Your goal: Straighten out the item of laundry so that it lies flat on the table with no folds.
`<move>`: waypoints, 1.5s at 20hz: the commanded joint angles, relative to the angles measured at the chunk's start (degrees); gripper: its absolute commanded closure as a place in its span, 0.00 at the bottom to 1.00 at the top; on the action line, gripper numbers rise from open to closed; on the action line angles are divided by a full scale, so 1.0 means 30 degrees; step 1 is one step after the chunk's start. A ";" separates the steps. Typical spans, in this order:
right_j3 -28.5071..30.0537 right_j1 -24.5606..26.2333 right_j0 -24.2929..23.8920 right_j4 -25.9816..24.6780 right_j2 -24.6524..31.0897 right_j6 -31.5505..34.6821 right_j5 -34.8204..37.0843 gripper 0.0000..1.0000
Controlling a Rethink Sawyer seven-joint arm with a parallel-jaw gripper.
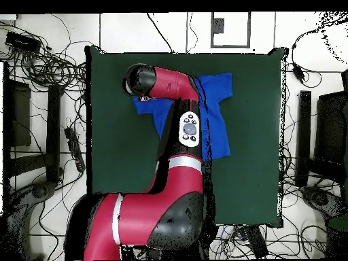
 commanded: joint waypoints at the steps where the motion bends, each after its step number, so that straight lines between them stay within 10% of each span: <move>1: 0.5114 0.3032 0.0537 0.2093 0.6038 0.1784 -0.6127 1.00; 30: 0.6650 0.3398 -0.1602 0.1834 1.0705 -0.0290 -0.9502 1.00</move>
